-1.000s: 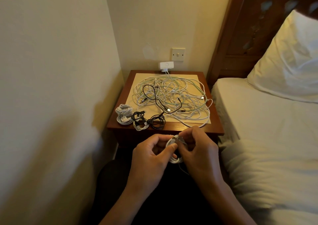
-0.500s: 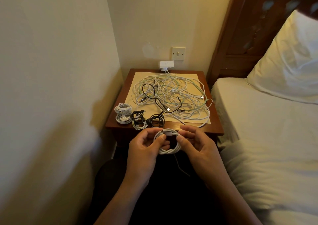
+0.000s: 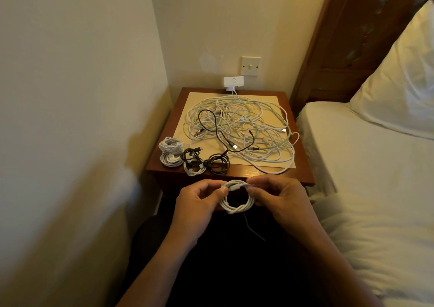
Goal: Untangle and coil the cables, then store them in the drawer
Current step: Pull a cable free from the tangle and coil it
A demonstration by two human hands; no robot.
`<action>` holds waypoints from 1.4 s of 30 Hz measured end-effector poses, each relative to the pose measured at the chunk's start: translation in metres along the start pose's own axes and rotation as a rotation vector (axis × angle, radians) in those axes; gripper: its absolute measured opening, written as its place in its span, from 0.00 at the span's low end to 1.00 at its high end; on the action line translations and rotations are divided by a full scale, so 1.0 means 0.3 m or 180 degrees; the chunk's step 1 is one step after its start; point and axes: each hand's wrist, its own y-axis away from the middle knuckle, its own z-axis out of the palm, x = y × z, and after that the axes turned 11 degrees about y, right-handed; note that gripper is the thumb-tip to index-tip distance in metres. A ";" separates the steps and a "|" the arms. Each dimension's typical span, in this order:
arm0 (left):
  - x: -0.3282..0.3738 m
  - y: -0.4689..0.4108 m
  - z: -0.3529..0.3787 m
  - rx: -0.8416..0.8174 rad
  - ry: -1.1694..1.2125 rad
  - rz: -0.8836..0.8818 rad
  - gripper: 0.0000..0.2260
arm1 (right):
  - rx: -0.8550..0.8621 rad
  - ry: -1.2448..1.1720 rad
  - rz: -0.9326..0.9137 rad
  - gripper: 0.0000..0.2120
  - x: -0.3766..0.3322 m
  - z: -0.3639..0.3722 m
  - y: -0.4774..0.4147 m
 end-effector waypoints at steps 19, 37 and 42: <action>-0.023 -0.240 -0.084 0.0341 -0.1041 0.0515 0.08 | 0.0614 0.1414 0.0242 0.08 0.166 0.026 -0.371; 0.227 -0.472 -0.132 0.0368 -0.1650 0.1234 0.06 | -0.0458 0.1496 -0.0163 0.08 -0.175 0.024 -0.849; 0.326 -0.528 -0.162 0.0461 -0.1836 0.1356 0.06 | 0.0030 0.1004 -0.0364 0.06 -0.371 -0.116 -0.930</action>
